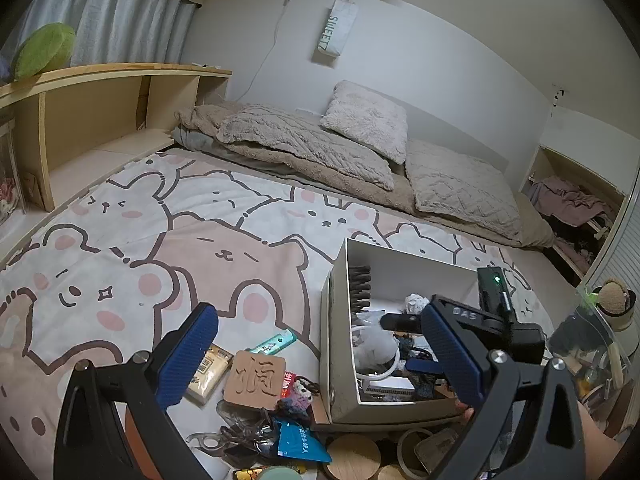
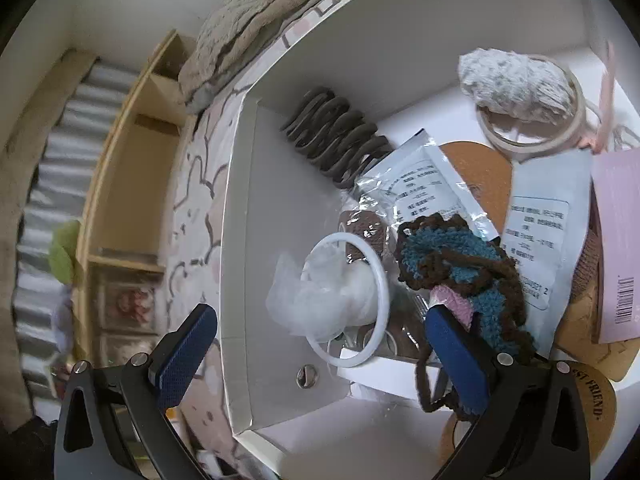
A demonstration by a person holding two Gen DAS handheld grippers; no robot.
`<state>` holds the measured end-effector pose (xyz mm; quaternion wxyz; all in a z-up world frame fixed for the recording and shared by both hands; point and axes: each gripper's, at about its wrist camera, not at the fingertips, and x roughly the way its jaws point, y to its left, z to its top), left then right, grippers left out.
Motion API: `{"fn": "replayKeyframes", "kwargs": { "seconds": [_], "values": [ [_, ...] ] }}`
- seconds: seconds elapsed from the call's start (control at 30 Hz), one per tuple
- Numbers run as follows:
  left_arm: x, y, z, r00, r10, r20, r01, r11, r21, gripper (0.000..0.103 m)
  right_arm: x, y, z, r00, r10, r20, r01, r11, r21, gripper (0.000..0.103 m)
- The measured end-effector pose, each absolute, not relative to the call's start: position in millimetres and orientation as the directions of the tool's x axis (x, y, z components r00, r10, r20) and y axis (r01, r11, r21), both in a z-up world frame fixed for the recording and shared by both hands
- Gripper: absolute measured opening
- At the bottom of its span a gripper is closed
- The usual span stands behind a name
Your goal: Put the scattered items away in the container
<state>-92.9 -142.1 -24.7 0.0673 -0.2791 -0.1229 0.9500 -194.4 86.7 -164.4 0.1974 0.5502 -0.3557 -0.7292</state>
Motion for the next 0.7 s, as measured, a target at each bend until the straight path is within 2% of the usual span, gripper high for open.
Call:
{"fn": "replayKeyframes", "kwargs": {
  "seconds": [0.3, 0.43, 0.7],
  "values": [
    [-91.7, -134.9, -25.4, -0.829, 0.195, -0.524, -0.069, -0.966, -0.25, 0.102, -176.6, 89.3, -140.0, -0.336, -0.72, -0.607, -0.009, -0.642, 0.767, 0.103],
    [-88.6, -129.2, -25.3, -0.827, 0.198, -0.527, -0.077, -0.967, -0.242, 0.102, -160.8, 97.1, -121.7, -0.361, -0.723, -0.589, 0.073, -0.652, 0.755, 0.103],
    [-86.5, -118.7, -31.1, -0.805, 0.197, -0.559, -0.083, -0.971, -0.224, 0.102, -143.3, 119.8, -91.2, -0.432, -0.704, -0.563, 0.13, -0.667, 0.734, 0.103]
  ]
}}
